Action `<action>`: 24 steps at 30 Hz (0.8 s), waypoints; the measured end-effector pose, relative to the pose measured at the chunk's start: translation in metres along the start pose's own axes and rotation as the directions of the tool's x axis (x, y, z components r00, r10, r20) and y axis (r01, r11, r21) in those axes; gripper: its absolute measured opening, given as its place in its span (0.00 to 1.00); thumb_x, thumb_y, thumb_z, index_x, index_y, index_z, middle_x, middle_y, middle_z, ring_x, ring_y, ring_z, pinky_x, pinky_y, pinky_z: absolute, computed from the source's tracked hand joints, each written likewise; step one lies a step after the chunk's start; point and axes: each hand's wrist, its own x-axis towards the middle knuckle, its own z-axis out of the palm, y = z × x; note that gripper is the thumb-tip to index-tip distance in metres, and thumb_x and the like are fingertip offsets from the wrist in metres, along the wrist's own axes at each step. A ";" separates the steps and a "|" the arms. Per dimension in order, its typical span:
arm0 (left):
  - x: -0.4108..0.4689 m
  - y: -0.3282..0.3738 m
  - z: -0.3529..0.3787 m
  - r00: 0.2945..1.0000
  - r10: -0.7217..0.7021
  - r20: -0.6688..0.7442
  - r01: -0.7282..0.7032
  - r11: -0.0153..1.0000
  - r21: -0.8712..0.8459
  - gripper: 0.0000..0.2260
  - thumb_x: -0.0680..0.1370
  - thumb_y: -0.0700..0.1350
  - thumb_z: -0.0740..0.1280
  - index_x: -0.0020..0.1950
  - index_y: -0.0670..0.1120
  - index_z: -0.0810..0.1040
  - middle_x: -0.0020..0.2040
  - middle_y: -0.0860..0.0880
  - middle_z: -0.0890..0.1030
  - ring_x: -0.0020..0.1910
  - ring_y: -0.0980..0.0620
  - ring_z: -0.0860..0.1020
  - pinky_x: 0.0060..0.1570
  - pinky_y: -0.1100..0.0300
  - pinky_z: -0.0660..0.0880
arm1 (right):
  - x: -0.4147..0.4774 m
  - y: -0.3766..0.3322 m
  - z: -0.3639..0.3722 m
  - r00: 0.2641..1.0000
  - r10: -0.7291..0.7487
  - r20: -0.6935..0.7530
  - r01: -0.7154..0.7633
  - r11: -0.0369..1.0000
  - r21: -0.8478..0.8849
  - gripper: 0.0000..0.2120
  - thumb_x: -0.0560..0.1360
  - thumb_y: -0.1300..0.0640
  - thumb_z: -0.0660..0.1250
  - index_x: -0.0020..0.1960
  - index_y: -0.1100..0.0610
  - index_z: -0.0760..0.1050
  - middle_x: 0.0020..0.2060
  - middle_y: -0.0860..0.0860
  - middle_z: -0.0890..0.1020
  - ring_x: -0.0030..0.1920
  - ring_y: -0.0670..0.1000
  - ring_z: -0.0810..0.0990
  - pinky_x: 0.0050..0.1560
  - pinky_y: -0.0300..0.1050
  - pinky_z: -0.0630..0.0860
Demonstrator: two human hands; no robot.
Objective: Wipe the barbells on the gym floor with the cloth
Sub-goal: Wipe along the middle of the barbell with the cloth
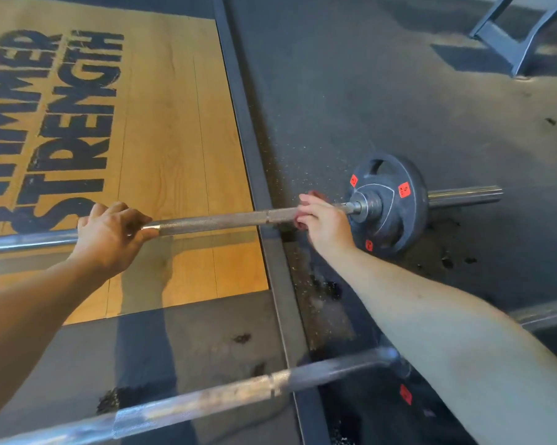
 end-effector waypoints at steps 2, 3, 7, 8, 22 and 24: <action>0.001 0.000 0.000 1.000 0.008 0.001 -0.008 1.000 0.008 0.16 0.80 0.58 0.65 0.62 0.51 0.80 0.52 0.51 0.72 0.59 0.42 0.67 0.62 0.37 0.64 | 0.006 0.027 -0.032 0.985 0.148 -0.087 -0.147 0.989 0.018 0.11 0.80 0.64 0.68 0.60 0.59 0.84 0.66 0.47 0.80 0.65 0.47 0.78 0.76 0.43 0.65; 0.001 0.000 0.000 1.000 0.016 -0.007 -0.016 1.000 0.011 0.16 0.80 0.58 0.65 0.62 0.51 0.80 0.53 0.50 0.73 0.59 0.42 0.67 0.62 0.37 0.64 | 0.006 0.031 -0.039 0.974 0.187 -0.130 -0.188 0.982 0.001 0.11 0.81 0.63 0.68 0.61 0.59 0.84 0.66 0.47 0.81 0.66 0.49 0.78 0.74 0.39 0.63; -0.001 -0.003 0.003 0.998 0.046 -0.041 -0.046 0.999 0.009 0.15 0.81 0.55 0.66 0.63 0.49 0.80 0.55 0.48 0.75 0.59 0.41 0.68 0.62 0.38 0.63 | 0.001 -0.006 -0.001 0.953 0.181 -0.245 -0.180 0.983 0.027 0.11 0.80 0.61 0.68 0.61 0.59 0.84 0.62 0.49 0.83 0.64 0.50 0.79 0.69 0.36 0.65; 0.000 -0.003 0.004 0.998 0.046 -0.049 -0.045 0.999 0.017 0.15 0.81 0.55 0.66 0.63 0.49 0.80 0.55 0.48 0.76 0.59 0.41 0.68 0.62 0.39 0.63 | -0.002 -0.022 0.017 0.959 0.141 -0.247 -0.137 0.990 0.031 0.11 0.80 0.60 0.69 0.60 0.58 0.84 0.61 0.49 0.84 0.62 0.49 0.80 0.69 0.38 0.67; 0.003 -0.002 0.002 0.999 0.015 -0.034 -0.013 0.998 0.059 0.15 0.81 0.59 0.65 0.63 0.53 0.80 0.56 0.50 0.75 0.60 0.45 0.68 0.60 0.46 0.65 | -0.019 -0.145 0.132 0.892 -0.275 0.358 0.298 0.954 -0.010 0.09 0.79 0.66 0.68 0.57 0.65 0.84 0.67 0.57 0.80 0.69 0.56 0.75 0.70 0.34 0.59; 0.002 -0.002 0.001 1.000 0.020 -0.023 -0.019 0.998 0.053 0.15 0.81 0.60 0.64 0.63 0.54 0.79 0.57 0.50 0.75 0.60 0.45 0.68 0.61 0.46 0.64 | -0.018 -0.112 0.100 0.899 -0.273 0.343 0.305 0.951 -0.043 0.09 0.79 0.68 0.68 0.57 0.64 0.84 0.68 0.56 0.79 0.69 0.57 0.75 0.70 0.30 0.60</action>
